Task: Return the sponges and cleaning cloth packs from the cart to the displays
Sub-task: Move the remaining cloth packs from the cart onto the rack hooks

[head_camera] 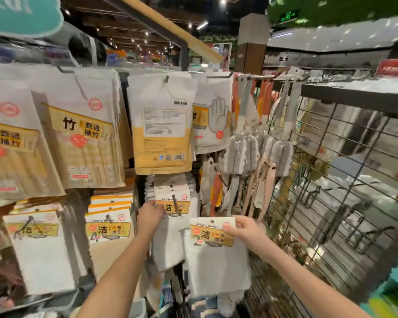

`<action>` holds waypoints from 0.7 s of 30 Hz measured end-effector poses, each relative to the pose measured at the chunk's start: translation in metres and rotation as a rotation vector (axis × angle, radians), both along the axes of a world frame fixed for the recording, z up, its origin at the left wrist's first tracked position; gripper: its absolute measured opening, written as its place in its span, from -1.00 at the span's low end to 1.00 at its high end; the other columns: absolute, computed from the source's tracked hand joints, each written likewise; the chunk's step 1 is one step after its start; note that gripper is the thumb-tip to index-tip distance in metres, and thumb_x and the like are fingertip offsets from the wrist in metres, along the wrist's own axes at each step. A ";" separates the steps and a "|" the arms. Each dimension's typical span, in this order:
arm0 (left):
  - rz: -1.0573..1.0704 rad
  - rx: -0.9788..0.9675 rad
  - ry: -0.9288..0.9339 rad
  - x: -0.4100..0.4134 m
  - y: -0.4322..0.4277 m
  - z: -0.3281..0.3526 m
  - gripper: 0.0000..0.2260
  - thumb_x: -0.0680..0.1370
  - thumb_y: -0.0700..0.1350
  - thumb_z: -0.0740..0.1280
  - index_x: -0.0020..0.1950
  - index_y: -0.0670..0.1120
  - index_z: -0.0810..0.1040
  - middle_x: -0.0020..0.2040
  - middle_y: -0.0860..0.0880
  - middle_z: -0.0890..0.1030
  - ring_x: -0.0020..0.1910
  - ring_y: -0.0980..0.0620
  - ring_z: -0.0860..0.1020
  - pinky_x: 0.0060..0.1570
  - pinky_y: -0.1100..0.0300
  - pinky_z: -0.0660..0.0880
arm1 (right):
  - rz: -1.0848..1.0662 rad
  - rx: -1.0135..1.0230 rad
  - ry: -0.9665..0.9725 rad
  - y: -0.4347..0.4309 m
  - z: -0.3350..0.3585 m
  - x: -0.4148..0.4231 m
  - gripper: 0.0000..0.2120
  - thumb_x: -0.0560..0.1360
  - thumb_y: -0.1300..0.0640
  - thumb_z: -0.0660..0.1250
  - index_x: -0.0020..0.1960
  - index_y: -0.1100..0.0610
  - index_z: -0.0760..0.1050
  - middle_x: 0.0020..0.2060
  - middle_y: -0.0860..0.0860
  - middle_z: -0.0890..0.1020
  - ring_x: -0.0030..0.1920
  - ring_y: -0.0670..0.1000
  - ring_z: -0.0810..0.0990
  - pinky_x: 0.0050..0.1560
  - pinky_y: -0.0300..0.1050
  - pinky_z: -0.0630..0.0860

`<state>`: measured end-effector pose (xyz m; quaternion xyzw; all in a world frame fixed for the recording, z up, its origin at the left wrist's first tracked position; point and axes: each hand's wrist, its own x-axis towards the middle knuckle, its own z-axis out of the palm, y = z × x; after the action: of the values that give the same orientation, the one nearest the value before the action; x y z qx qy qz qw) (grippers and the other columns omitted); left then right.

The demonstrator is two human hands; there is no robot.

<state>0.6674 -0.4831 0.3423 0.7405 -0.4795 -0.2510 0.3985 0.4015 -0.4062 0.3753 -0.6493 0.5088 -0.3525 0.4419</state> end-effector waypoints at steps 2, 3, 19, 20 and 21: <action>-0.029 0.042 -0.044 0.004 -0.006 0.001 -0.80 0.58 -0.13 0.24 0.07 -0.22 0.55 -0.02 -0.18 0.63 -0.06 -0.12 0.53 -0.12 0.16 0.36 | 0.011 0.011 -0.008 -0.009 -0.004 0.016 -0.89 0.50 0.21 0.37 -0.05 0.02 0.58 -0.20 -0.18 0.70 -0.09 -0.13 0.68 -0.16 -0.36 0.52; -0.048 0.052 -0.062 0.007 -0.007 0.001 -0.84 0.57 -0.14 0.25 -0.01 -0.22 0.56 -0.08 -0.14 0.63 -0.08 -0.10 0.54 -0.13 0.16 0.40 | 0.016 0.024 -0.018 -0.012 -0.005 0.024 -0.89 0.49 0.20 0.38 -0.03 0.03 0.59 -0.18 -0.16 0.70 -0.09 -0.15 0.68 -0.14 -0.35 0.53; -0.342 -0.272 0.211 0.047 0.054 0.018 -0.82 0.59 -0.23 0.25 0.12 -0.06 0.56 0.06 0.01 0.60 0.04 0.08 0.57 -0.04 0.32 0.46 | -0.054 0.050 -0.015 -0.061 -0.034 0.101 -0.78 0.53 0.17 0.33 0.15 0.19 0.59 0.05 0.01 0.67 0.02 -0.04 0.64 -0.07 -0.30 0.53; -0.356 -0.258 0.195 0.049 0.057 0.017 -0.82 0.59 -0.24 0.24 0.11 -0.05 0.56 0.05 0.01 0.60 0.02 0.08 0.57 -0.04 0.32 0.46 | -0.080 0.035 -0.005 -0.064 -0.034 0.106 -0.80 0.53 0.16 0.32 0.12 0.19 0.60 0.01 0.00 0.68 0.00 -0.04 0.64 -0.10 -0.27 0.53; -0.361 -0.250 0.187 0.051 0.059 0.018 -0.82 0.58 -0.25 0.24 0.09 -0.04 0.56 0.05 0.02 0.60 0.00 0.09 0.57 -0.06 0.32 0.46 | -0.108 0.020 0.016 -0.068 -0.032 0.110 -0.82 0.53 0.15 0.32 0.07 0.19 0.61 -0.04 -0.01 0.68 -0.03 -0.03 0.65 -0.12 -0.23 0.52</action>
<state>0.7181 -0.4242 0.3601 0.5613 -0.5924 -0.3245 0.4783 0.5118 -0.4737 0.3436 -0.6192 0.5500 -0.3658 0.4246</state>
